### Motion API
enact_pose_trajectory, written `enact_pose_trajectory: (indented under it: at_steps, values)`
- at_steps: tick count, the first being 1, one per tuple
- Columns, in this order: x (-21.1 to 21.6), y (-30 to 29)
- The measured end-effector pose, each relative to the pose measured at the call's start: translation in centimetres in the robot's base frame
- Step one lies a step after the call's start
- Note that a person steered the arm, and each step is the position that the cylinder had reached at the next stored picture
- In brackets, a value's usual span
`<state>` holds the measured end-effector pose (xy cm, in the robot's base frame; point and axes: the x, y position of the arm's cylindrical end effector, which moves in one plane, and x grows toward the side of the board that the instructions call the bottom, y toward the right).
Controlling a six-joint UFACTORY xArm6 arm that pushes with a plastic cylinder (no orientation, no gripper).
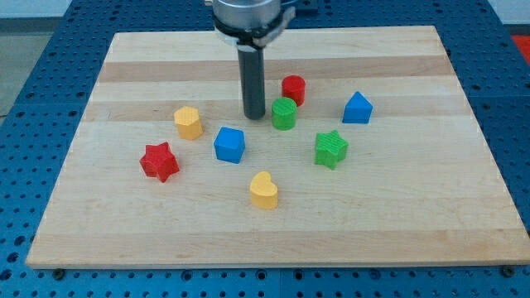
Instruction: Place the blue cube bottom of the red circle
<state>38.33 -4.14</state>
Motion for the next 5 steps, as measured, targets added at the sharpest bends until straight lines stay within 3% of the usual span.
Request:
enact_pose_trajectory:
  at_steps: [3,5]
  values:
    - [-1.4,4.7]
    - [1.1,4.2]
